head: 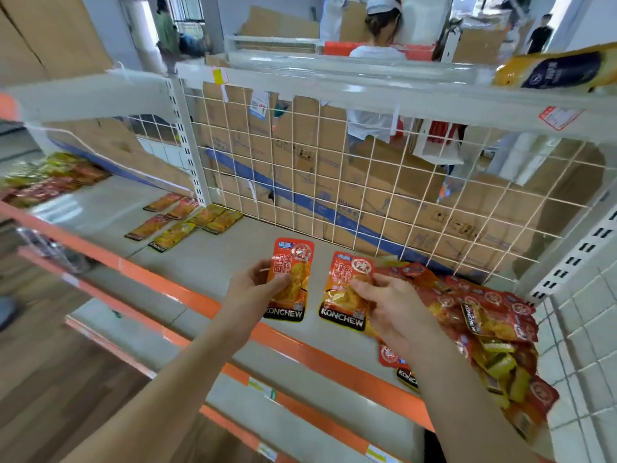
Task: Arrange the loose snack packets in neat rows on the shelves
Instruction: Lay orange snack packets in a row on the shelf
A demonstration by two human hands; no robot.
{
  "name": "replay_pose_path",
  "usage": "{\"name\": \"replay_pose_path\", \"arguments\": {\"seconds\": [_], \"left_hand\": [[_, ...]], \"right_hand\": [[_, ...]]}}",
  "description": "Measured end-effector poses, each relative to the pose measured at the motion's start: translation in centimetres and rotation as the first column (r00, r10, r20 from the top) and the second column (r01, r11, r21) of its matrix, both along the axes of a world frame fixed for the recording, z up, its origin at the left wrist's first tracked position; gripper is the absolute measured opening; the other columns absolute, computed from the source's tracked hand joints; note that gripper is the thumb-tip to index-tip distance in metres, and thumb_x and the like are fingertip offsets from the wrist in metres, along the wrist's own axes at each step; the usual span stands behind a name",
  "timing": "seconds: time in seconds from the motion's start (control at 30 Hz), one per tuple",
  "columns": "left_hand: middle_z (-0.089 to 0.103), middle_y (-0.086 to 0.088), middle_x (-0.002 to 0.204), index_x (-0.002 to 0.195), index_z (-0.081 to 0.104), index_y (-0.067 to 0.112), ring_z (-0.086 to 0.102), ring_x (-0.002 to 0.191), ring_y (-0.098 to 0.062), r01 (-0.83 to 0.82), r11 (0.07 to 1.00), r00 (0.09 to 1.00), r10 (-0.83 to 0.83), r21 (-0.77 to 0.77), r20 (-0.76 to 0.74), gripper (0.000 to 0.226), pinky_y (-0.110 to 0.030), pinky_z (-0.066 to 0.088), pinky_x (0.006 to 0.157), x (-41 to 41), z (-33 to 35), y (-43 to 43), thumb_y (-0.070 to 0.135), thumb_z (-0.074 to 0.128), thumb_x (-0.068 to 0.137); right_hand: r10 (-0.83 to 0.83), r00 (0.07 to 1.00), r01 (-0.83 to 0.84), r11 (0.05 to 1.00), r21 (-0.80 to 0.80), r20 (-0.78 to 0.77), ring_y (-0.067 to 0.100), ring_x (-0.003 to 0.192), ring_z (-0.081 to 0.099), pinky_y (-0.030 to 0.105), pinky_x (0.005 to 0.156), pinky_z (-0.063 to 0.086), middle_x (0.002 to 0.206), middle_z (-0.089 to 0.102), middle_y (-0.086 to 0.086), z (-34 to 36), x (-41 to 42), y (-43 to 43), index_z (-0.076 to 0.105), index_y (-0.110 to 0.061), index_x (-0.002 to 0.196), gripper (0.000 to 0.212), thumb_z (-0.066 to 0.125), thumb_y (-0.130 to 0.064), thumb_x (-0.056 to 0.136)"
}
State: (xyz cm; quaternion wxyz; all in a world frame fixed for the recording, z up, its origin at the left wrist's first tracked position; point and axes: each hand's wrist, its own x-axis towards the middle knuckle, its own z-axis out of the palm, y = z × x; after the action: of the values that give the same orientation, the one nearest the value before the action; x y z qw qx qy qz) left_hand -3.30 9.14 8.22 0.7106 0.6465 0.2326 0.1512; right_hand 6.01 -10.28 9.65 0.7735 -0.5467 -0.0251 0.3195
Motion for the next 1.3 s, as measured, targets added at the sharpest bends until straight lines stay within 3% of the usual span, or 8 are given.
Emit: {"name": "replay_pose_path", "arguments": {"seconds": [0.1,0.27,0.47,0.6,0.73,0.9,1.1,1.3], "left_hand": [[0.076,0.000,0.087,0.108,0.066,0.016,0.074,0.080,-0.020,-0.027,1.000,0.999,0.027,0.008,0.023,0.019,-0.039,0.058,0.082,-1.0,0.3,2.1,0.006,0.067,0.092],[0.076,0.000,0.086,0.107,0.067,0.017,0.074,0.075,-0.017,-0.054,0.998,0.998,0.053,0.027,0.024,0.019,-0.028,0.058,0.068,-3.3,0.3,6.9,0.006,0.067,0.092],[0.076,0.000,0.085,0.106,0.067,0.017,0.073,0.075,-0.018,-0.058,0.998,0.998,0.057,0.033,0.027,0.020,-0.029,0.059,0.068,-6.6,0.0,14.8,0.003,0.066,0.092],[0.077,0.001,0.084,0.105,0.069,0.016,0.073,0.076,-0.017,-0.055,0.998,0.997,0.054,0.024,0.047,0.021,-0.027,0.060,0.071,-9.0,-0.1,20.5,0.001,0.065,0.092],[0.075,0.000,0.086,0.111,0.067,0.012,0.072,0.073,-0.012,-0.094,0.996,0.995,0.094,0.001,0.041,0.023,-0.020,0.057,0.067,-11.4,-0.4,26.1,0.000,0.066,0.091],[0.074,-0.012,0.100,0.115,0.064,0.006,0.072,0.077,-0.020,-0.119,0.993,0.993,0.119,-0.029,-0.001,0.027,-0.032,0.057,0.073,-14.0,-1.1,32.0,0.003,0.069,0.089],[0.075,-0.006,0.085,0.100,0.067,0.018,0.072,0.070,-0.016,-0.139,0.990,0.990,0.139,0.015,0.004,0.019,-0.028,0.056,0.069,-16.5,-1.3,37.1,0.001,0.069,0.090],[0.076,-0.003,0.083,0.102,0.068,0.018,0.074,0.071,-0.020,-0.159,0.987,0.987,0.159,0.016,-0.011,0.020,-0.028,0.057,0.067,-18.0,-1.9,40.4,0.001,0.067,0.091]], "right_hand": [[-0.033,0.998,0.034,0.999,-0.029,0.046,0.026,0.088,0.071,0.038,0.082,0.060,0.101,0.074,0.017,-0.4,-0.6,2.6,0.066,0.008,0.106,0.018,0.063,0.004,0.090],[-0.064,0.993,0.073,0.992,-0.098,0.098,0.023,0.083,0.073,0.034,0.064,0.058,0.098,0.076,0.010,-0.5,-2.7,7.7,0.068,-0.003,0.106,0.017,0.068,-0.004,0.089],[-0.123,0.989,0.132,0.985,-0.113,0.085,0.022,0.080,0.075,0.035,0.063,0.058,0.092,0.077,0.005,-0.5,-6.2,15.9,0.065,-0.014,0.109,0.020,0.070,-0.010,0.090],[-0.107,0.992,0.114,0.989,-0.093,0.074,0.018,0.069,0.074,0.034,0.063,0.057,0.080,0.077,0.004,-0.1,-8.9,21.9,0.065,-0.014,0.097,0.013,0.063,-0.002,0.092],[-0.057,0.997,0.062,0.994,-0.087,0.060,0.016,0.059,0.071,0.035,0.064,0.054,0.069,0.074,0.003,0.0,-11.4,27.7,0.064,-0.010,0.090,0.026,0.051,0.013,0.090],[-0.038,0.994,0.048,0.994,-0.095,0.103,0.022,0.071,0.068,0.034,0.067,0.058,0.076,0.074,0.005,-0.1,-14.3,33.7,0.066,-0.007,0.091,0.023,0.054,0.012,0.091],[-0.082,0.990,0.091,0.994,-0.068,0.114,0.025,0.081,0.070,0.043,0.083,0.058,0.086,0.075,0.009,-0.7,-16.5,39.0,0.067,-0.003,0.100,0.016,0.059,0.008,0.091],[-0.047,0.992,0.056,0.996,-0.070,0.119,0.024,0.083,0.071,0.033,0.073,0.060,0.092,0.075,0.010,-1.2,-17.0,42.4,0.070,-0.008,0.099,0.019,0.059,0.007,0.092]]}}
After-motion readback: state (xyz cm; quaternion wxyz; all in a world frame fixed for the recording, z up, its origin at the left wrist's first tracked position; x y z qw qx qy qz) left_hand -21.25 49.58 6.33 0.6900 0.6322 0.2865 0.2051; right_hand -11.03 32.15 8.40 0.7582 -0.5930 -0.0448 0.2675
